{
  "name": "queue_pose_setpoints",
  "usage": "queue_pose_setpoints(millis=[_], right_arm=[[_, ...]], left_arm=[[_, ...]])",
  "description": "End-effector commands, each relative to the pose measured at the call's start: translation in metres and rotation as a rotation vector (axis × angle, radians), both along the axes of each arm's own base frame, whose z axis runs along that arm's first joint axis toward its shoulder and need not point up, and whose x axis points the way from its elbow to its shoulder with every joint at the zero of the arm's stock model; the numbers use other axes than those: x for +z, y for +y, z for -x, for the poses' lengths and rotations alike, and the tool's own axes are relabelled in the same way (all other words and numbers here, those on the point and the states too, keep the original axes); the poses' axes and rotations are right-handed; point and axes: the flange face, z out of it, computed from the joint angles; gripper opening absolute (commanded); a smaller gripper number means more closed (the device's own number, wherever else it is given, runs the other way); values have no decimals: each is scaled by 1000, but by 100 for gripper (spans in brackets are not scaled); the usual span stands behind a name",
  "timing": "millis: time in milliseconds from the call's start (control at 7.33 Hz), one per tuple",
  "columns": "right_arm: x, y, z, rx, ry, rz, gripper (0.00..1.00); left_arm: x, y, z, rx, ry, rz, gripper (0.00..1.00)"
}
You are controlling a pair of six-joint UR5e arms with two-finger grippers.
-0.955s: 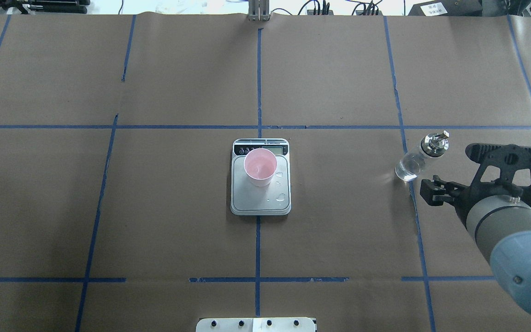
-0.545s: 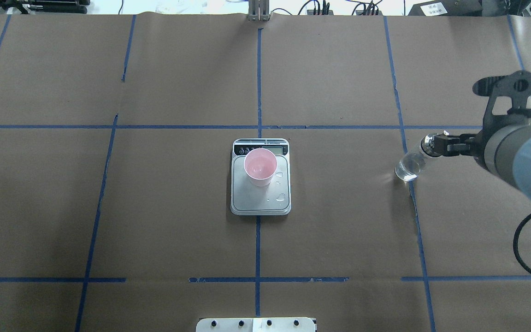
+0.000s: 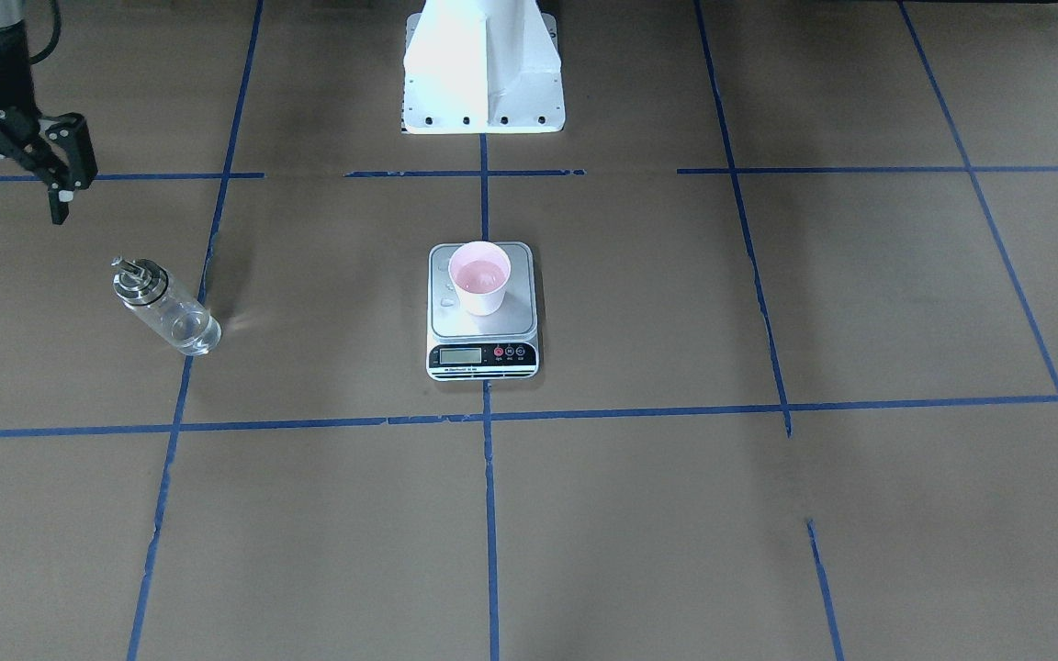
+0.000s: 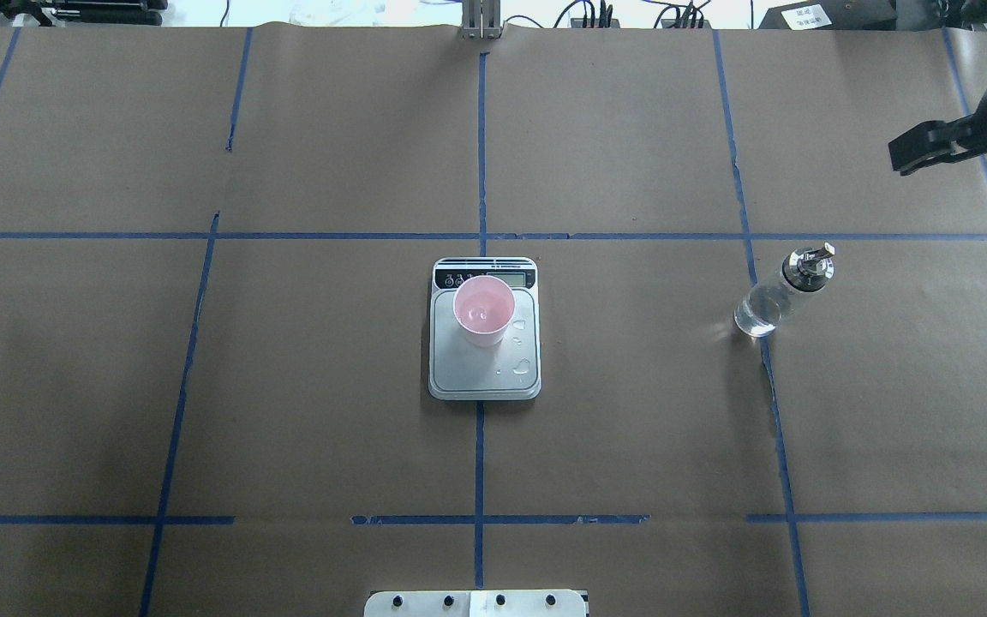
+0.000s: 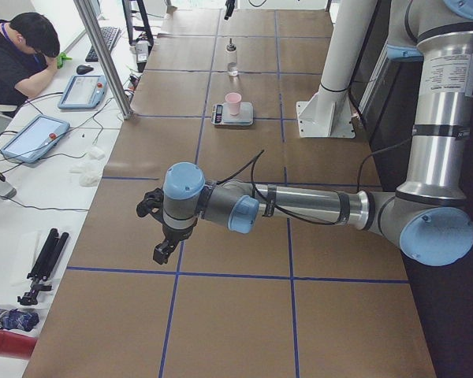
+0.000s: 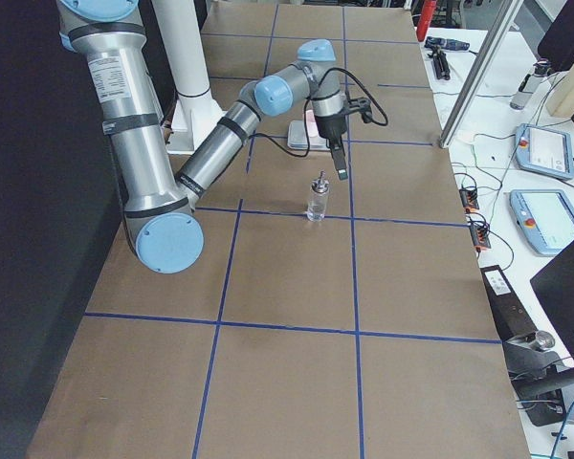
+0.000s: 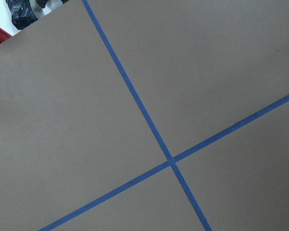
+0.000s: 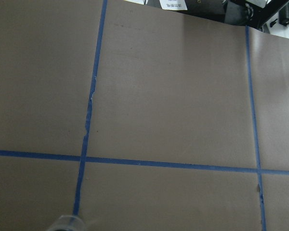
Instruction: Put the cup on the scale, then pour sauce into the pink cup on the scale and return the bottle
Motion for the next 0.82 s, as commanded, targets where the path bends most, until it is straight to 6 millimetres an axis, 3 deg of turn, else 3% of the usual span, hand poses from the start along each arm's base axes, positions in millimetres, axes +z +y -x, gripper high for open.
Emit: queue_pose_setpoints(millis=[0, 136, 273, 545, 682], right_arm=[[95, -49, -103, -211, -119, 30, 100], [138, -47, -130, -299, -156, 22, 100], [174, -39, -144, -346, -181, 34, 100], [221, -18, -160, -366, -199, 34, 100], [254, -15, -164, -360, -223, 23, 100]], left_arm=[[0, 1, 0, 1, 3, 1, 100], [0, 1, 0, 2, 5, 2, 100], [5, 2, -1, 3, 5, 13, 100], [19, 6, 0, 4, 5, 44, 100], [37, 18, -1, 6, 8, 77, 100]])
